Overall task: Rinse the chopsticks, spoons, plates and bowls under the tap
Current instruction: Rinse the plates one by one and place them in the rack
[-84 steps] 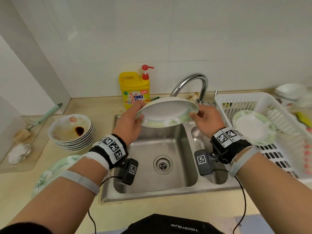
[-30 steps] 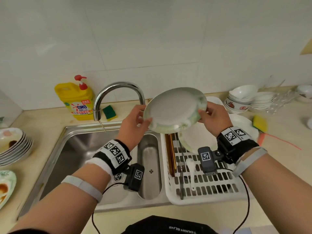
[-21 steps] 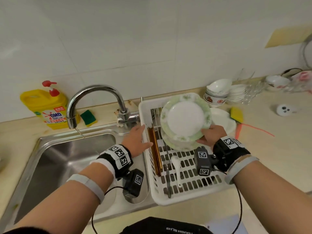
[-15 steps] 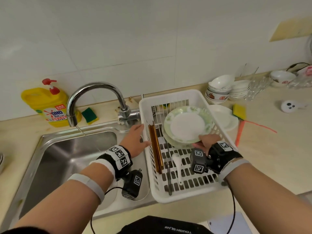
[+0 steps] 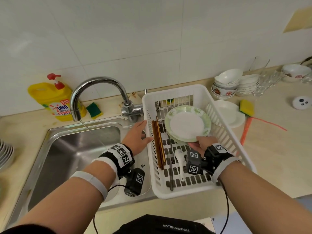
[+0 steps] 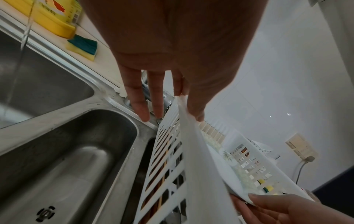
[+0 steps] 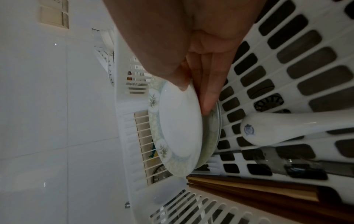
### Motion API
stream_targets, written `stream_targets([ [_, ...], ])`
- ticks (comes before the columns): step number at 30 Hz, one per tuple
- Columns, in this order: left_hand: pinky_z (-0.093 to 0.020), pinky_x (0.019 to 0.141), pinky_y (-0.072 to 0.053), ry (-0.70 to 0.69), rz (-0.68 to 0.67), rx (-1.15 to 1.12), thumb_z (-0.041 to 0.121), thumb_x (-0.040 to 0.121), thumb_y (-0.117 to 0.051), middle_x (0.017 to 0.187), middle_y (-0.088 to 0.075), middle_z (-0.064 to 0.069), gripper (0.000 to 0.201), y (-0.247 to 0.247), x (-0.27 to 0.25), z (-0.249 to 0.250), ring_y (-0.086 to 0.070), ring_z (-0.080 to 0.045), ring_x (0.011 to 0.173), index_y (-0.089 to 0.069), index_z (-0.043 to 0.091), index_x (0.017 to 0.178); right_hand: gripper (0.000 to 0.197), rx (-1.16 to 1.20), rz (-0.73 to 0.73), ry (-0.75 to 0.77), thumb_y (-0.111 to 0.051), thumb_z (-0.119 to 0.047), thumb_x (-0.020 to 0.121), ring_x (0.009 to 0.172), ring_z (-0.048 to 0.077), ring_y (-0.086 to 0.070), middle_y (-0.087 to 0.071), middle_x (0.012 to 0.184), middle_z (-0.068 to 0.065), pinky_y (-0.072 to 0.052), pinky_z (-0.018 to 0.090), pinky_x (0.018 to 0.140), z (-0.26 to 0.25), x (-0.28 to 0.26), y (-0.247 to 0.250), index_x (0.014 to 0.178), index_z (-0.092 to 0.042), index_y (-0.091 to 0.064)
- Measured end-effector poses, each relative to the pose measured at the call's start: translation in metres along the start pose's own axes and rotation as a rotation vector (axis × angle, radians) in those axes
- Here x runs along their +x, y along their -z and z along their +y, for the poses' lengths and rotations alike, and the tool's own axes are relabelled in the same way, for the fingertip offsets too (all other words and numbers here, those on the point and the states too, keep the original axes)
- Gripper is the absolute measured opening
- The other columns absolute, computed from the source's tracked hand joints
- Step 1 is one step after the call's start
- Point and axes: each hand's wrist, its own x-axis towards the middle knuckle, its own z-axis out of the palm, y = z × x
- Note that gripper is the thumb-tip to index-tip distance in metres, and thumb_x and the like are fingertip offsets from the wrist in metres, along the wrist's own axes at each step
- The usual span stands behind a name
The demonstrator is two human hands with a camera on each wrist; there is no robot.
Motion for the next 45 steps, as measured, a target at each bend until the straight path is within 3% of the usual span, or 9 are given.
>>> stream_targets([
  [4, -0.022, 0.098, -0.043, 0.009, -0.015, -0.018, 0.032, 0.097, -0.066, 0.168, -0.018, 0.003, 0.079, -0.002, 0.001, -0.002, -0.064, -0.007, 0.102, -0.021, 0.022, 0.161, 0.040, -0.038, -0.015, 0.063, -0.041, 0.006, 0.101, 0.089, 0.037, -0.069, -0.063, 0.117, 0.024, -0.064, 0.043, 0.066, 0.002, -0.001, 0.002, 0.140, 0.001, -0.045],
  [8, -0.028, 0.102, -0.046, 0.010, -0.014, -0.023, 0.034, 0.098, -0.064, 0.169, -0.017, 0.005, 0.079, -0.002, 0.000, -0.004, -0.062, -0.003, 0.093, -0.019, 0.024, 0.162, 0.038, -0.095, 0.028, 0.029, -0.039, 0.004, 0.102, 0.069, 0.031, -0.076, -0.070, 0.100, 0.030, -0.063, 0.040, 0.058, 0.005, -0.002, 0.004, 0.140, 0.002, -0.044],
  [15, -0.042, 0.110, -0.046, 0.011, -0.010, -0.135, 0.031, 0.098, -0.065, 0.167, -0.021, 0.007, 0.077, -0.005, -0.004, -0.008, -0.061, 0.004, 0.091, -0.021, 0.026, 0.161, 0.031, -0.074, -0.013, -0.017, -0.025, -0.006, 0.110, 0.104, 0.036, -0.072, -0.067, 0.088, 0.021, -0.057, 0.042, 0.086, 0.003, -0.005, 0.010, 0.135, 0.003, -0.041],
  [18, -0.040, 0.109, -0.047, -0.004, -0.012, -0.137, 0.031, 0.098, -0.064, 0.168, -0.021, 0.007, 0.077, -0.005, -0.003, -0.009, -0.060, 0.005, 0.089, -0.021, 0.026, 0.161, 0.012, 0.007, 0.100, -0.061, -0.039, -0.002, 0.106, 0.071, 0.028, -0.071, -0.066, 0.089, 0.023, -0.063, 0.038, 0.069, 0.003, -0.006, 0.001, 0.118, -0.003, -0.039],
  [21, -0.032, 0.104, -0.047, -0.020, -0.016, -0.125, 0.033, 0.099, -0.063, 0.166, -0.026, 0.005, 0.076, -0.004, -0.003, -0.010, -0.060, 0.003, 0.090, -0.020, 0.026, 0.162, 0.058, -0.288, 0.202, 0.049, -0.067, -0.021, 0.088, 0.068, 0.027, -0.065, -0.063, 0.097, 0.017, -0.060, 0.038, 0.060, 0.004, -0.005, -0.004, 0.133, -0.007, -0.033],
  [23, -0.031, 0.103, -0.046, -0.024, -0.024, -0.108, 0.035, 0.099, -0.063, 0.161, -0.036, 0.004, 0.073, 0.000, -0.005, -0.013, -0.062, -0.005, 0.102, -0.024, 0.027, 0.161, 0.051, -0.459, 0.211, 0.151, -0.068, -0.029, 0.085, 0.068, 0.028, -0.061, -0.059, 0.103, 0.017, -0.058, 0.040, 0.059, -0.007, -0.023, -0.014, 0.123, -0.008, -0.043],
  [26, -0.027, 0.105, -0.043, -0.055, 0.002, -0.115, 0.031, 0.099, -0.063, 0.147, -0.052, 0.005, 0.056, 0.017, -0.014, -0.027, -0.059, -0.011, 0.120, -0.043, 0.028, 0.152, 0.020, -0.474, 0.035, 0.241, -0.063, -0.019, 0.098, 0.060, 0.022, -0.047, -0.052, 0.091, 0.015, -0.045, 0.033, 0.050, -0.032, -0.066, -0.048, 0.089, -0.009, -0.048],
  [34, -0.019, 0.078, -0.046, 0.114, 0.216, -0.106, 0.018, 0.099, -0.060, 0.110, -0.064, 0.012, 0.022, 0.114, -0.079, -0.136, -0.061, -0.007, 0.095, -0.069, 0.023, 0.118, 0.006, -1.164, -0.502, 0.962, -0.059, -0.028, 0.097, 0.086, 0.008, -0.064, -0.067, 0.092, -0.009, -0.049, 0.022, 0.076, -0.018, -0.170, -0.200, 0.100, -0.023, -0.063],
  [45, -0.042, 0.097, -0.050, 0.660, 0.430, 0.077, 0.025, 0.096, -0.058, 0.128, -0.056, -0.003, 0.038, 0.184, -0.256, -0.360, -0.059, -0.025, 0.115, -0.054, 0.022, 0.134, 0.016, -1.518, -0.999, 0.885, -0.062, -0.026, 0.096, 0.094, 0.015, -0.062, -0.066, 0.100, -0.007, -0.050, 0.029, 0.088, 0.164, -0.240, -0.417, 0.109, -0.020, -0.067],
])
